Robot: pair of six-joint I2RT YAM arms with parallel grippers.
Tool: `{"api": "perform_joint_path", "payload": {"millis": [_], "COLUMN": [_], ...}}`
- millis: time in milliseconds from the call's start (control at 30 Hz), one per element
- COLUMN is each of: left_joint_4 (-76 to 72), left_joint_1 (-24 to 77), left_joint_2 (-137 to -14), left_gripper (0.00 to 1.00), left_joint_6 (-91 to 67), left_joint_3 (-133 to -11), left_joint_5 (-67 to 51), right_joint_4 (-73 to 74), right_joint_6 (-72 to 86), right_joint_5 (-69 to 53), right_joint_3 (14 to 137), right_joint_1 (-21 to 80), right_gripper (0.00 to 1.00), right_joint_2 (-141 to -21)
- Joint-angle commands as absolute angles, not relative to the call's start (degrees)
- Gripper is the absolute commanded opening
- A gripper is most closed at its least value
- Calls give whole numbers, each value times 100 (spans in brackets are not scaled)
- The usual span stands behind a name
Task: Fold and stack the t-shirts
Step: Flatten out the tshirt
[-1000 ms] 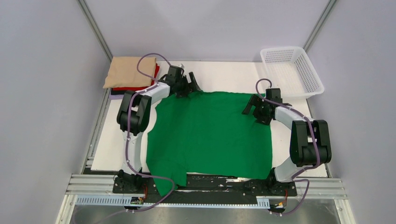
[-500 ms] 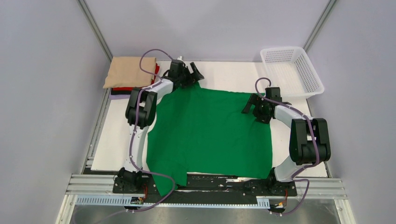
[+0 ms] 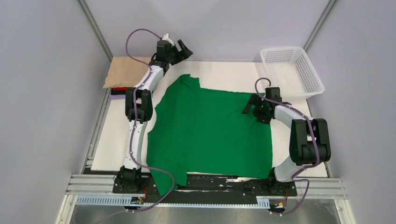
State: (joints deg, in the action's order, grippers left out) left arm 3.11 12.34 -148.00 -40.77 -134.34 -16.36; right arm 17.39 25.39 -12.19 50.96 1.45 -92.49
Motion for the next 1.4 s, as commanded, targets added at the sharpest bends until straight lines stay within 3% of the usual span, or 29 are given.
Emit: {"api": "perform_joint_path", "payload": {"millis": [0, 200, 367, 533, 767, 1367], "left_joint_4": [543, 657, 382, 498, 1375, 1068], "left_joint_1": [1257, 1326, 1396, 1397, 1365, 1068], "left_joint_2": [-13693, -12604, -12563, -12982, -13353, -12149], "left_gripper": [100, 100, 100, 100, 100, 100], "left_joint_6": [-3568, -3486, -3585, -3766, -3634, -3694], "left_joint_3": [-12438, -10499, -9710, -9932, -10429, -9585], "left_joint_5": [-1645, -1787, -1528, -1414, -247, 110], "right_joint_4": [1887, 1929, 1925, 1933, 2021, 2080], "right_joint_6": [2477, 2662, 2816, 2887, 3015, 3089], "right_joint_5": [-1025, -960, -958, -989, -916, -1312], "right_joint_3": [5107, 5165, 5288, 5300, 5218, 5206], "right_joint_1": [158, 158, 158, 152, 54, -308], "right_gripper": [100, 100, 100, 100, 100, 100], "right_joint_2": [-9000, -8857, -8871, -8891, -8871, -8537]}}
